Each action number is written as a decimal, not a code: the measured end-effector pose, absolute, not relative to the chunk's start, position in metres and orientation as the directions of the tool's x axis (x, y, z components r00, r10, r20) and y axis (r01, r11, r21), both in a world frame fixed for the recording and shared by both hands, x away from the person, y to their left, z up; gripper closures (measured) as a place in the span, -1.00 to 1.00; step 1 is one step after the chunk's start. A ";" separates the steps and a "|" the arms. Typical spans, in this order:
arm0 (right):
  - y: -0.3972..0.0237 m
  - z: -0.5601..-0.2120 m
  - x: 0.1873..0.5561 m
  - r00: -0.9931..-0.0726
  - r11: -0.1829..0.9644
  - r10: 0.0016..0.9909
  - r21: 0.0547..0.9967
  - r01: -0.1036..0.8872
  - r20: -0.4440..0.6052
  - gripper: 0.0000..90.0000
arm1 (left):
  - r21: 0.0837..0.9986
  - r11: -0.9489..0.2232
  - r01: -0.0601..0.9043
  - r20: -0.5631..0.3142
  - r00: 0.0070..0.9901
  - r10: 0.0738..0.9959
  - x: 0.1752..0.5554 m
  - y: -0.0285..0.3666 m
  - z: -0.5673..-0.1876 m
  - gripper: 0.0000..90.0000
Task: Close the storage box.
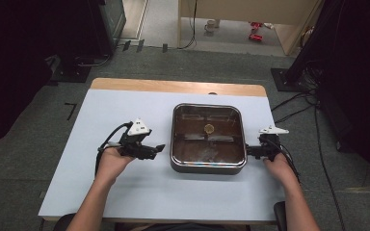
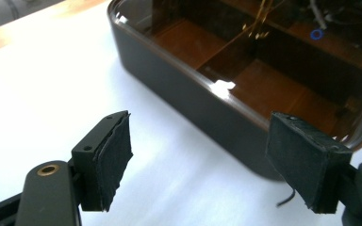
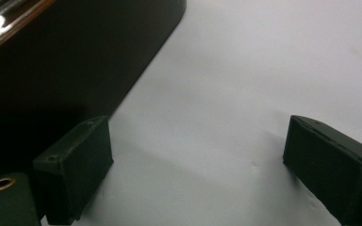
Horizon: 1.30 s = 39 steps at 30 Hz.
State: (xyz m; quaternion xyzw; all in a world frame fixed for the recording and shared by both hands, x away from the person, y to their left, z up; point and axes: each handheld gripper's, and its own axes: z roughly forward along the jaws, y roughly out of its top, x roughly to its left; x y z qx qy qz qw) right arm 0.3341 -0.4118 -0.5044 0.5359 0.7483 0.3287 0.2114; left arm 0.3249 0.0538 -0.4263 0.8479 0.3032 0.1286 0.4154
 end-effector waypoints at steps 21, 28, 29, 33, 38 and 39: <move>-0.412 -0.504 0.334 -0.336 0.210 0.941 0.718 0.663 0.035 -0.82 | 0.697 -0.466 0.545 -0.026 0.668 0.743 0.316 0.079 -0.487 -0.46; -0.412 -0.504 0.334 -0.336 0.210 0.941 0.718 0.663 0.035 -0.82 | 0.696 -0.459 0.552 -0.011 0.647 0.762 0.312 0.074 -0.492 -0.47; -0.412 -0.504 0.334 -0.336 0.211 0.941 0.718 0.663 0.035 -0.82 | 0.698 -0.447 0.559 -0.009 0.631 0.776 0.310 0.072 -0.493 -0.47; -0.412 -0.504 0.334 -0.336 0.210 0.941 0.718 0.664 0.035 -0.82 | 0.716 -0.412 0.563 -0.001 0.591 0.807 0.304 0.068 -0.496 -0.49; -0.412 -0.504 0.334 -0.336 0.211 0.941 0.718 0.663 0.035 -0.82 | 0.737 -0.393 0.549 -0.003 0.585 0.811 0.301 0.069 -0.499 -0.51; -0.412 -0.504 0.334 -0.336 0.211 0.941 0.718 0.663 0.035 -0.82 | 0.737 -0.394 0.550 0.001 0.581 0.814 0.301 0.069 -0.499 -0.52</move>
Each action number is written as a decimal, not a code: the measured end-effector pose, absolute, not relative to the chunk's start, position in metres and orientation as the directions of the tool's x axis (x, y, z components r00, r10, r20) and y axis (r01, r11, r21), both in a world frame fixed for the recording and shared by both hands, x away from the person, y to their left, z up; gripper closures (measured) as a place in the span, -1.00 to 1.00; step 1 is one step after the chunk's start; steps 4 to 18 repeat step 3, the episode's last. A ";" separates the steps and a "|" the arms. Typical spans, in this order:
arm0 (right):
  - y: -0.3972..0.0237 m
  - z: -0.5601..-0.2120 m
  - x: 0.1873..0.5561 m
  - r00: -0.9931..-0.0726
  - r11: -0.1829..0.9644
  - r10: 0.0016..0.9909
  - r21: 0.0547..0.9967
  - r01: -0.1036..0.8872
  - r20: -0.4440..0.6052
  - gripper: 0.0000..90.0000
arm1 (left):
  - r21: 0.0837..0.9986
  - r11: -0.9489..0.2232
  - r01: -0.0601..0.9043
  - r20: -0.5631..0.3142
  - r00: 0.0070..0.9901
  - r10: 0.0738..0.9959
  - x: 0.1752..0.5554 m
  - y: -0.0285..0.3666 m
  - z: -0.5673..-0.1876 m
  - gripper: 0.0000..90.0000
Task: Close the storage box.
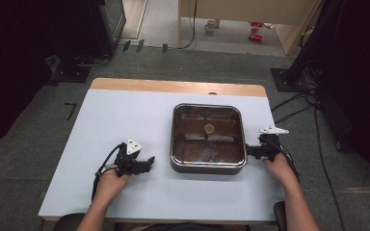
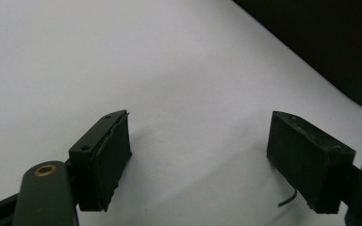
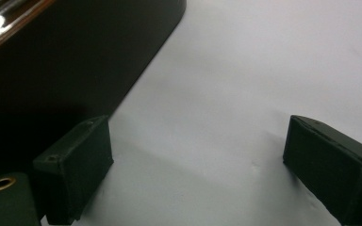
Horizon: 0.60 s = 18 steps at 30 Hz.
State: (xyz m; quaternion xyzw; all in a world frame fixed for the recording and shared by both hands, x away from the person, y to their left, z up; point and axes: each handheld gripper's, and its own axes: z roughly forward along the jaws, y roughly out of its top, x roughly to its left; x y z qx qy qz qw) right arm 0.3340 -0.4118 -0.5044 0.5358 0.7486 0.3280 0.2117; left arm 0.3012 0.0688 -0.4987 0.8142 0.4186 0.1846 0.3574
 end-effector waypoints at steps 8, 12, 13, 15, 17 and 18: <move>-0.412 -0.504 0.334 -0.337 0.211 0.941 0.718 0.663 0.035 -0.82 | 0.731 -0.383 0.565 0.000 0.561 0.828 0.303 0.069 -0.499 -0.65; -0.412 -0.504 0.334 -0.337 0.211 0.941 0.718 0.663 0.035 -0.82 | 0.731 -0.383 0.565 0.000 0.561 0.828 0.303 0.069 -0.499 -0.65; -0.412 -0.504 0.334 -0.337 0.211 0.941 0.718 0.663 0.035 -0.82 | 0.731 -0.383 0.565 0.000 0.561 0.828 0.303 0.069 -0.499 -0.65; -0.412 -0.504 0.334 -0.337 0.211 0.941 0.718 0.663 0.035 -0.82 | 0.731 -0.383 0.565 0.000 0.561 0.828 0.303 0.069 -0.499 -0.65; -0.412 -0.504 0.334 -0.337 0.211 0.941 0.718 0.663 0.035 -0.82 | 0.731 -0.383 0.565 0.000 0.561 0.828 0.303 0.069 -0.499 -0.65; -0.412 -0.504 0.334 -0.337 0.211 0.941 0.718 0.663 0.035 -0.82 | 0.731 -0.383 0.565 0.000 0.561 0.828 0.303 0.069 -0.499 -0.65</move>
